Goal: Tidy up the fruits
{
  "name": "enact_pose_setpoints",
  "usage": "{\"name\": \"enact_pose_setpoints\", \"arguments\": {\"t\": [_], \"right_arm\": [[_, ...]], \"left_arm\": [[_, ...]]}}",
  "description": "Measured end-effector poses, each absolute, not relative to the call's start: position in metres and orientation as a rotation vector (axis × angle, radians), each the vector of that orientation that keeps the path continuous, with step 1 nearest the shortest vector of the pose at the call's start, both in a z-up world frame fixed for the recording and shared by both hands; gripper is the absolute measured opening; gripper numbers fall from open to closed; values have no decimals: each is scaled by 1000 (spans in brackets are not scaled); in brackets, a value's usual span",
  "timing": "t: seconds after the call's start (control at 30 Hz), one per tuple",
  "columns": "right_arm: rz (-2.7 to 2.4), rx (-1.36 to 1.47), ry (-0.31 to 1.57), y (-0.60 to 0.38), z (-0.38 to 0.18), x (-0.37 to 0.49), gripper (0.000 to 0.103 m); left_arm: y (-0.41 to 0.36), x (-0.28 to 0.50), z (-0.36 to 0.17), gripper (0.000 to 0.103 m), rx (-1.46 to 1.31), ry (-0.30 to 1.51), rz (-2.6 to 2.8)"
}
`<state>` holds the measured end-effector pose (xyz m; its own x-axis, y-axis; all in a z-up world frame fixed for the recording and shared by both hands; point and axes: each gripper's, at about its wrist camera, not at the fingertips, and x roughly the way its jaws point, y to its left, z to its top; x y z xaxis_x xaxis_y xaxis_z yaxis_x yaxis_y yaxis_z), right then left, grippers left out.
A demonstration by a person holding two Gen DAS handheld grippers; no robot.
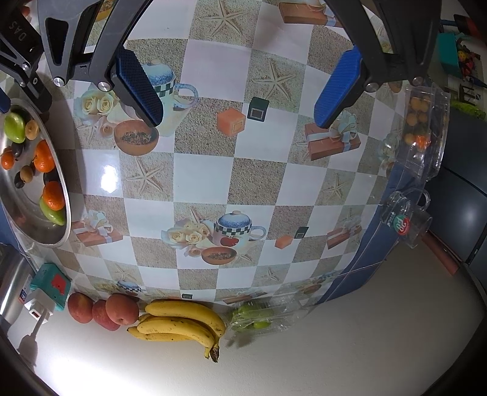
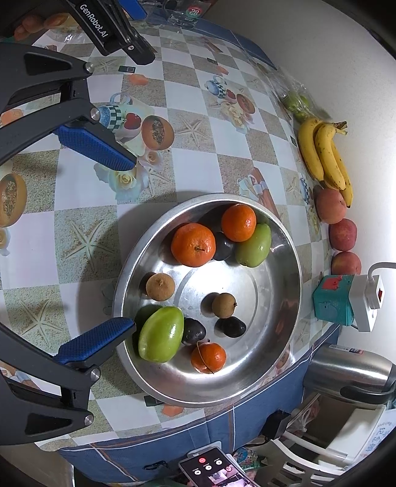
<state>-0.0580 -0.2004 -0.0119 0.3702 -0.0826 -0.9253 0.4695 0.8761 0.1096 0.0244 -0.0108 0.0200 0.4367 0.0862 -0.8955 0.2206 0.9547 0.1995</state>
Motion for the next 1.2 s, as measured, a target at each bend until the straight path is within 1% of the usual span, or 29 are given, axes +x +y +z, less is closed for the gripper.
{"name": "enact_pose_setpoints", "arguments": {"t": [1.2], "right_arm": [[-387,397,1137,-204,-11,-60,97]], "left_arm": [[-15,22,16,101,321,1135,-108]]}}
